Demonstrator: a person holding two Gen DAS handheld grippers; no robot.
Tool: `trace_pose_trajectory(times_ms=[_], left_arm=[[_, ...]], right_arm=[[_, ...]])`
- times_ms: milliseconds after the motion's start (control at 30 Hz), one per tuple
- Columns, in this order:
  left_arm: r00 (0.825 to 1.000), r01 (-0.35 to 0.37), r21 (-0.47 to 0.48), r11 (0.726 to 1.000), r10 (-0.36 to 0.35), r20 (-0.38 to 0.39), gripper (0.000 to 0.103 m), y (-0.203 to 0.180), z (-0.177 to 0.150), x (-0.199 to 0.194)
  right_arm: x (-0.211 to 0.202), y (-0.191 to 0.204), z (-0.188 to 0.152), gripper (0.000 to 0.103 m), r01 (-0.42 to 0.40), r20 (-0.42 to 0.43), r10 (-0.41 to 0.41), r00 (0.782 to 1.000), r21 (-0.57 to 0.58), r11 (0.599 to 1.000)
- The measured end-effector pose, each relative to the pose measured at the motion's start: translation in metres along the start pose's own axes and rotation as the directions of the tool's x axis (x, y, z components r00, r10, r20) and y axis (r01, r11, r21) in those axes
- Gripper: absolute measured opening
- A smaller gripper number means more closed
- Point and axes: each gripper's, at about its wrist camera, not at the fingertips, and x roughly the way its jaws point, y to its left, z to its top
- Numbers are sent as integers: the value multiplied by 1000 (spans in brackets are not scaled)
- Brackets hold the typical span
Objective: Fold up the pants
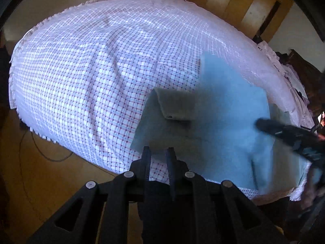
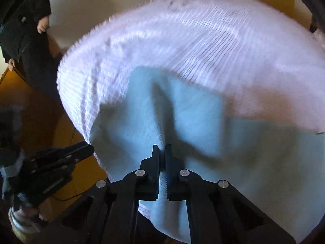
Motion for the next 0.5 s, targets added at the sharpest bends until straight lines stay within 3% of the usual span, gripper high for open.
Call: trace_pose_trajectory(times_ms=[267, 367, 500], left_arm=[[998, 60, 39, 997, -59, -12, 17, -20, 14, 15], [994, 106, 79, 991, -106, -7, 29, -34, 22, 24], [982, 185, 183, 966, -187, -8, 30, -60, 38, 47]], right_arm=[[-76, -44, -13, 0, 70, 107, -77, 991, 70, 995], [-89, -59, -21, 0, 101, 123, -113, 986, 102, 990], [-102, -77, -35, 0, 91, 123, -110, 986, 153, 984]])
